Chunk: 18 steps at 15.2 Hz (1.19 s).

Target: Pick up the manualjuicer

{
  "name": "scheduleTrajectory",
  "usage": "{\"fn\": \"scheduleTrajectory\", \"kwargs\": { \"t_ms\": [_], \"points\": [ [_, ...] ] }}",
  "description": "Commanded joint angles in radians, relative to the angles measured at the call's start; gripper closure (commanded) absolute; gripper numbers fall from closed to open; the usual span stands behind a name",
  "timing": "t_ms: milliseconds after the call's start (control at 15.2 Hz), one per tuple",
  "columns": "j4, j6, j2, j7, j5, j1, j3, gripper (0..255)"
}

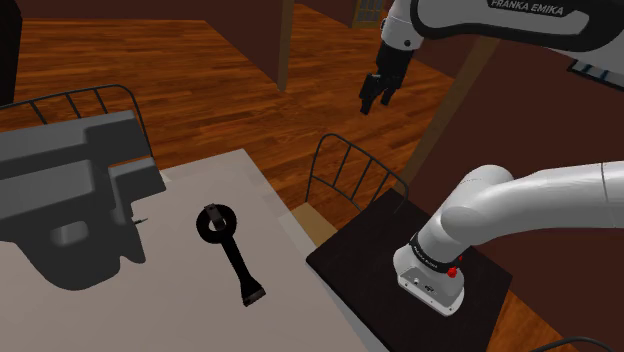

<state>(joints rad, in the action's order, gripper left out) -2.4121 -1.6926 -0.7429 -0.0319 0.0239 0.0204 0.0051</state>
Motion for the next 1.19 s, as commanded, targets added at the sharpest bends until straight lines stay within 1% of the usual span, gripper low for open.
{"fn": "scheduleTrajectory", "kwargs": {
  "t_ms": [0,330,594,858,1122],
  "points": [
    [0.000,0.000,0.000,0.000,0.000,0.000,0.000,0],
    [-0.113,-0.131,-0.013,-0.119,-0.058,0.037,0.099,0],
    [-0.178,-0.245,0.010,-0.217,-0.103,0.069,0.185,0],
    [-0.218,-0.368,0.068,-0.319,-0.140,0.096,0.279,0],
    [-0.231,-0.496,0.158,-0.429,-0.158,0.109,0.379,0]
  ]
}}
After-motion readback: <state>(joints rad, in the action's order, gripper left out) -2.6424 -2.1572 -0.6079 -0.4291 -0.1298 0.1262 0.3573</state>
